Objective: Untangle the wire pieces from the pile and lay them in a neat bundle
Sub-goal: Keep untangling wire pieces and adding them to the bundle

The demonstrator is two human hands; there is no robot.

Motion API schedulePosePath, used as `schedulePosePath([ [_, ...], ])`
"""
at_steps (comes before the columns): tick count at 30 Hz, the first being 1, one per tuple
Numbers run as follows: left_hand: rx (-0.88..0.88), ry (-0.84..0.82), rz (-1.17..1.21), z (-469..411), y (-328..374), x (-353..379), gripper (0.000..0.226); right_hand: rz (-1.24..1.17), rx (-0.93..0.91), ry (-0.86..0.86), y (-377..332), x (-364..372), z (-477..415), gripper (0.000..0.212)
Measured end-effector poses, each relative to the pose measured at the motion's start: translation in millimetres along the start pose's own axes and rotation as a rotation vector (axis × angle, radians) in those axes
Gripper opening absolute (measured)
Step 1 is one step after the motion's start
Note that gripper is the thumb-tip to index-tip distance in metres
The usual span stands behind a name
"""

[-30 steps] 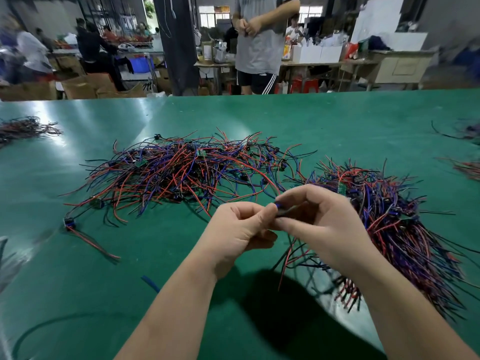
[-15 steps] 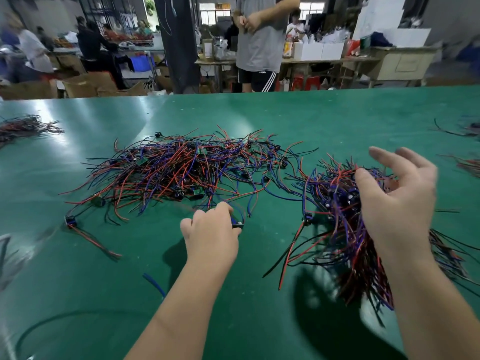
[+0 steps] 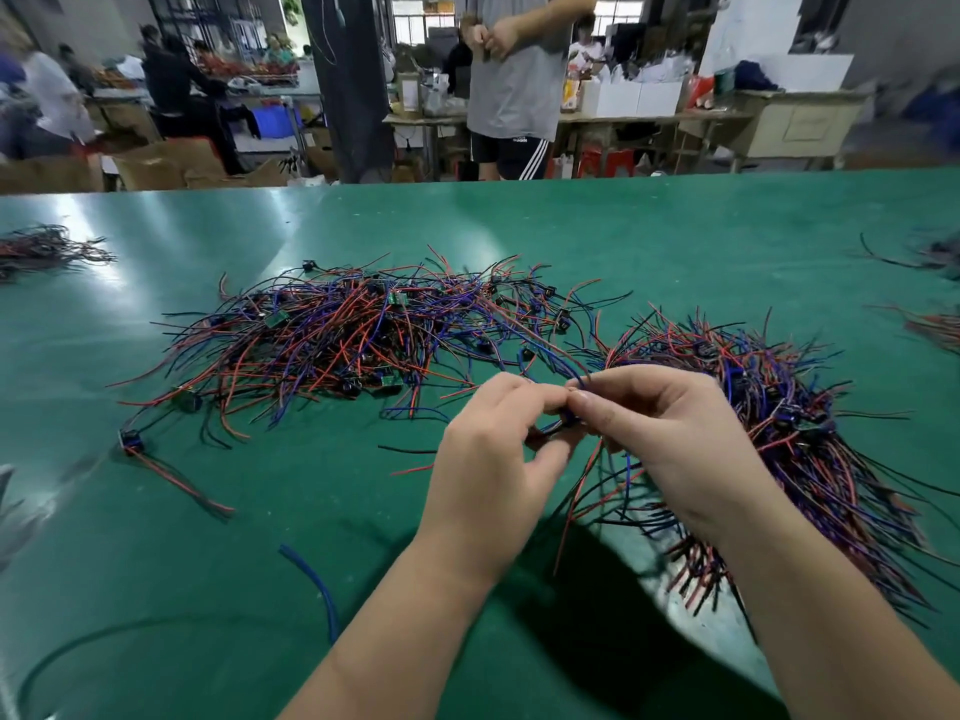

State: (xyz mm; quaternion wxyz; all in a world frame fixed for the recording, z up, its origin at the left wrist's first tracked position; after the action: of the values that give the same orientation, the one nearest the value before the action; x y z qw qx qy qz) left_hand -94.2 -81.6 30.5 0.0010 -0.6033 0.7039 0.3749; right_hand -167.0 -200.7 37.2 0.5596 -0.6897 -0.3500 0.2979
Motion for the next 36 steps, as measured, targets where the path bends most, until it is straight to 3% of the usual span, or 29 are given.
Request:
schedulePosePath([
  [4,-0.227,-0.009,0.281,2.0,1.8,4.9,0.024,-0.107,0.038,0.122,1.9,-8.0,-2.4,0.005],
  [8,-0.612,-0.014,0.63,6.7,-0.4,16.1,0.019,-0.022,0.019,0.112,-0.5,-9.4,-0.8,0.009],
  [13,-0.872,0.005,0.957,8.7,-4.7,16.2,0.014,0.001,-0.042,0.131,-1.9,-4.8,-0.1,0.016],
  [19,-0.855,-0.272,1.041,6.7,-0.5,14.7,0.016,-0.205,0.133,0.205,0.6,-13.4,-2.6,0.021],
  [23,-0.829,-0.351,1.103,4.8,-2.2,8.6,0.005,-0.337,0.278,0.125,2.4,-9.3,-3.2,0.007],
  [25,-0.805,-0.395,1.07,5.3,-4.5,6.4,0.012,-0.438,0.323,0.108,3.0,-10.3,-4.9,0.004],
  [28,-0.793,-0.381,1.035,7.8,-8.0,10.3,0.009,-0.528,0.338,0.144,3.7,-20.2,-9.1,0.019],
  [33,-0.781,-0.346,0.914,14.3,-9.4,22.2,0.021,-0.504,0.285,0.073,4.4,-17.7,-9.8,0.025],
  [36,-0.777,-0.345,0.897,15.4,-9.6,23.2,0.015,-0.454,0.261,0.042,3.2,-15.2,-8.5,0.027],
])
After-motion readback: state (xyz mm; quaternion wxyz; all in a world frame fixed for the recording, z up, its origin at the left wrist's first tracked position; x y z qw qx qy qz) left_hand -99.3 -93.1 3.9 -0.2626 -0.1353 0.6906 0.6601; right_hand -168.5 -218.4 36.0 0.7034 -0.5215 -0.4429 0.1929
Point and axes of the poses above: each hand's wrist, its own z-axis away from the middle knuckle, its own x-axis out of the palm, y = z × x, the point moved 4 cm from there along -z, towards the middle knuckle, and after that the axes turned 4 degrees about x, right-handed, at the moved point
